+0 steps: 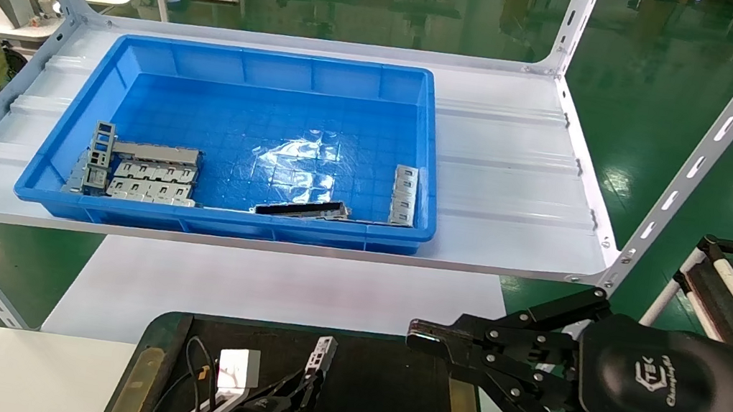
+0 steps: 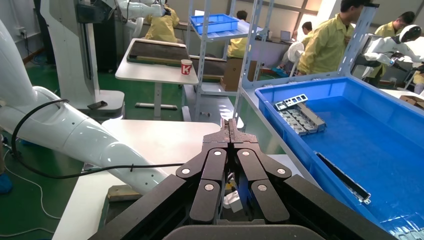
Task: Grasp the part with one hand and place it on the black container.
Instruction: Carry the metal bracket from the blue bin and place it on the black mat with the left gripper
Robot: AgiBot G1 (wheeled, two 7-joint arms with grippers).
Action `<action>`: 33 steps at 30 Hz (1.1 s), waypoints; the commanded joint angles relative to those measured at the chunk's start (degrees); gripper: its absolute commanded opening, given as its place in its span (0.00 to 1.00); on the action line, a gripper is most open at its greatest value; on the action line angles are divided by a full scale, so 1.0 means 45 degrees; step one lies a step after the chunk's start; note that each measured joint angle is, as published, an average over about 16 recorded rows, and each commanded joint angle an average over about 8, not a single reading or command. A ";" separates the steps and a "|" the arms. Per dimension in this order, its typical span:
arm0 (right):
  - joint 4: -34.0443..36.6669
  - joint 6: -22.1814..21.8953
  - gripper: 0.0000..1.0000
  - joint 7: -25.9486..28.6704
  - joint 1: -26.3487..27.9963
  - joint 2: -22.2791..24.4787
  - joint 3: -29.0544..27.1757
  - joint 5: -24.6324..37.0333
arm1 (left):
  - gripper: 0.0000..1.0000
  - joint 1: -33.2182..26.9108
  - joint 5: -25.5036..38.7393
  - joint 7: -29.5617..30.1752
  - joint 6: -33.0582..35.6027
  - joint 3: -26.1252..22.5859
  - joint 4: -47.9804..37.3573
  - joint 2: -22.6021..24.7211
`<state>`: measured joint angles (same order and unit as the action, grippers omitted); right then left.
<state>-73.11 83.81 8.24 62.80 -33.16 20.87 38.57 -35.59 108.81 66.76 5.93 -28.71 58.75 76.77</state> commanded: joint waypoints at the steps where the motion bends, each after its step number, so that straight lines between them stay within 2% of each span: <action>1: 0.0000 0.0000 0.00 0.0000 0.0000 0.0000 0.0000 0.0000 | 0.00 0.0054 0.0060 0.0120 -0.0018 -0.0002 0.0009 -0.0003; 23: 0.0000 -0.0002 0.00 -0.0002 0.0001 0.0002 0.0004 -0.0003 | 0.00 -0.0100 0.0745 0.1486 0.0046 -0.0060 -0.0462 0.0050; 24: 0.0000 -0.0002 0.03 -0.0002 0.0001 0.0002 0.0004 -0.0003 | 0.00 -0.0108 0.0782 0.1542 0.0044 -0.0067 -0.0480 0.0050; 25: 0.0000 -0.0002 0.10 -0.0002 0.0001 0.0002 0.0005 -0.0003 | 0.00 -0.0115 0.0823 0.1599 0.0040 -0.0074 -0.0494 0.0049; 26: 0.0000 -0.0002 0.22 -0.0002 0.0001 0.0002 0.0005 -0.0003 | 0.02 -0.0121 0.0863 0.1652 0.0035 -0.0081 -0.0506 0.0049; 28: 0.0000 -0.0002 0.47 -0.0003 0.0001 0.0002 0.0005 -0.0003 | 0.12 -0.0127 0.0946 0.1757 0.0022 -0.0091 -0.0519 0.0049; 31: 0.0000 -0.0002 0.84 -0.0003 0.0002 0.0002 0.0006 -0.0004 | 0.48 -0.0129 0.1064 0.1917 0.0006 -0.0098 -0.0530 0.0050; 32: 0.0000 -0.0002 0.94 -0.0003 0.0002 0.0002 0.0006 -0.0004 | 0.60 -0.0129 0.1103 0.1972 0.0004 -0.0100 -0.0532 0.0050; 33: 0.0000 -0.0002 0.99 -0.0003 0.0002 0.0002 0.0006 -0.0004 | 0.73 -0.0129 0.1140 0.2025 0.0003 -0.0101 -0.0533 0.0050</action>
<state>-73.11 83.80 8.22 62.80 -33.15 20.90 38.55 -36.17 113.95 75.88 6.00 -29.16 56.36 76.99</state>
